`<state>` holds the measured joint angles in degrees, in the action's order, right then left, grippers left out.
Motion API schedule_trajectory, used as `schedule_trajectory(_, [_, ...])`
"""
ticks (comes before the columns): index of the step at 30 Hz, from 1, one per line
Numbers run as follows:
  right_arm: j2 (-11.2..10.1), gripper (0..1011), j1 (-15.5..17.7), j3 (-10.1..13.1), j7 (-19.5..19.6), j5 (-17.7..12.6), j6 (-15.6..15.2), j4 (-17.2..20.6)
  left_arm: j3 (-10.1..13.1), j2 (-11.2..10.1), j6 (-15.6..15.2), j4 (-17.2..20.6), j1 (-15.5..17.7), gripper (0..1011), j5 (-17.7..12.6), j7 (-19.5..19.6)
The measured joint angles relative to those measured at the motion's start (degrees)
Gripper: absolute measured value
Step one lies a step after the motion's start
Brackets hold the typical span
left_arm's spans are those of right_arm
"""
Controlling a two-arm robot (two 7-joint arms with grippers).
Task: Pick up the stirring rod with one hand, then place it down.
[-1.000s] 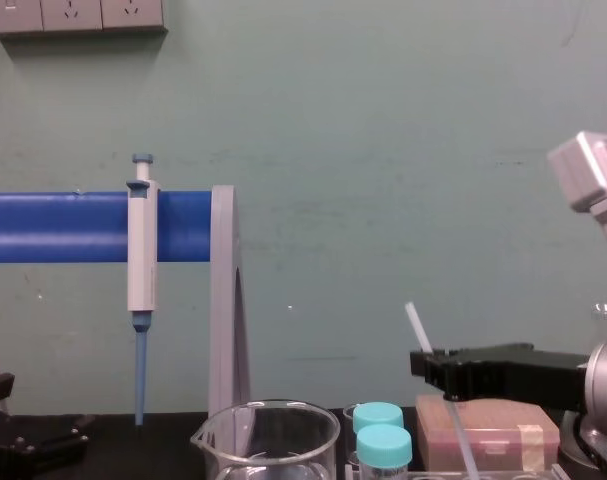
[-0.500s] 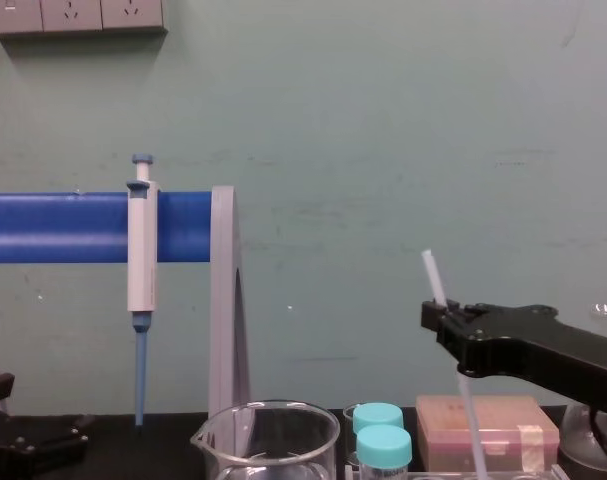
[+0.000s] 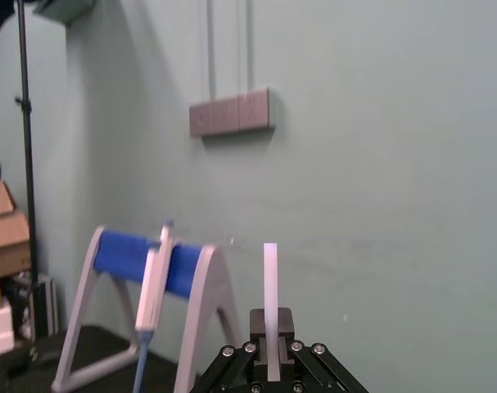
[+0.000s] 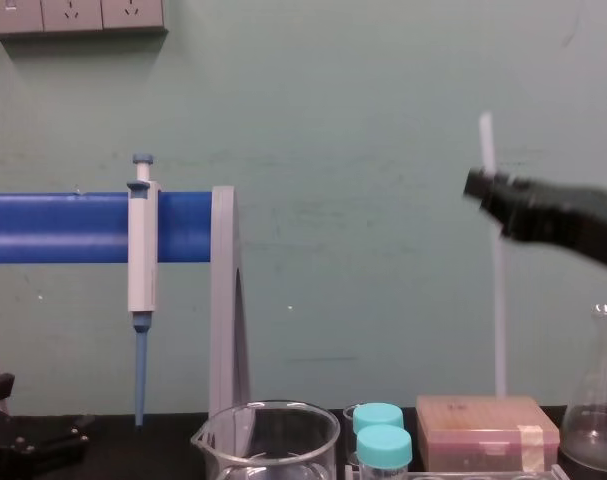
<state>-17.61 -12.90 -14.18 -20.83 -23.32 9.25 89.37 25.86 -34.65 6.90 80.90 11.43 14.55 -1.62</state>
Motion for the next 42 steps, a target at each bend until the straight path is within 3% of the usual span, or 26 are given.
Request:
schedule_trajectory(6, [-1.34, 71, -0.36, 2.26, 0.09, -1.01, -1.88, 3.59, 0.00, 0.00, 0.00, 0.00, 0.00, 1000, 0.00, 0.00])
schedule_trajectory(13, [-2.35, 71, -0.50, 3.15, 0.41, -0.78, -2.48, 4.51, 0.00, 0.00, 0.00, 0.00, 0.00, 1000, 0.00, 0.00])
schedule_trajectory(42, [-3.04, 71, 0.71, 3.07, 0.32, -0.37, -3.30, 5.33, 0.00, 0.00, 0.00, 0.00, 0.00, 1000, 0.00, 0.00])
